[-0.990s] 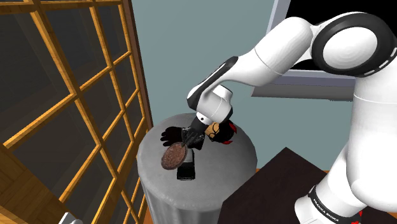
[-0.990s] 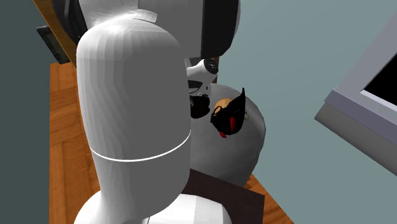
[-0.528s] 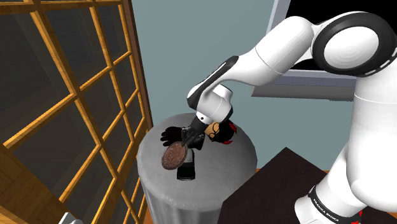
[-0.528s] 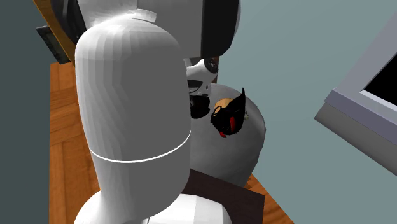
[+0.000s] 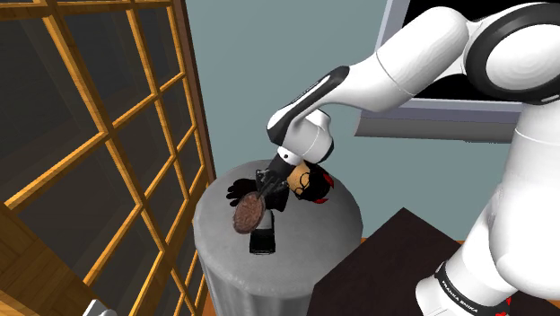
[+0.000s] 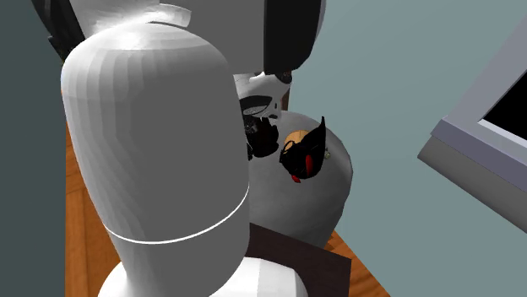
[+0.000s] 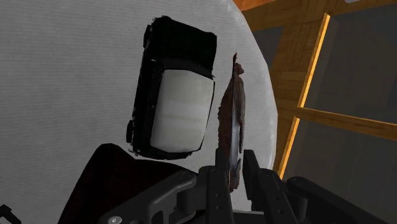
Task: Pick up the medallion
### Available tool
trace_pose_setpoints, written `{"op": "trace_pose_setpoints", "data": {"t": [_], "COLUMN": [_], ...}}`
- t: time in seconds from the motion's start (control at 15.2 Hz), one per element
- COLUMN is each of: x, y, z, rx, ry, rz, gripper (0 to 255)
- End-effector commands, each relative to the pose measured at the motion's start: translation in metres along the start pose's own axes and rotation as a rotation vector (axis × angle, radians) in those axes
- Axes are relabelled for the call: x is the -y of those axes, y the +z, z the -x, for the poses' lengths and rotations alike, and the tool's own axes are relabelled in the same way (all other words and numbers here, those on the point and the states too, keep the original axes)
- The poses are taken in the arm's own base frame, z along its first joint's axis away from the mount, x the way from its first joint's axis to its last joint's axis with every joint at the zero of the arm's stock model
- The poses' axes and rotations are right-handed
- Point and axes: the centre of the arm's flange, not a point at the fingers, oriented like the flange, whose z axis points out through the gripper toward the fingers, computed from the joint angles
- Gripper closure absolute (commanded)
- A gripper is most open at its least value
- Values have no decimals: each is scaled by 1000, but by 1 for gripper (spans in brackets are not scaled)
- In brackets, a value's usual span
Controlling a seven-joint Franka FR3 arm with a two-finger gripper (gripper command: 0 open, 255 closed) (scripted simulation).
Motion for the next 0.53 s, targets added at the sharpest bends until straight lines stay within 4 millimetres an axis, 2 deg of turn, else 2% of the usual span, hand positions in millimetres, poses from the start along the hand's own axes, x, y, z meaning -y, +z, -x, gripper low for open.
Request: {"op": "trace_pose_setpoints", "data": {"t": [0.0, 0.33, 0.46], "x": [6, 21, 21], "y": [-8, -30, -31], "z": [2, 3, 3], "rx": [0, 0, 0], "ry": [0, 0, 0], "rz": [0, 0, 0], "gripper": [255, 255, 255]}}
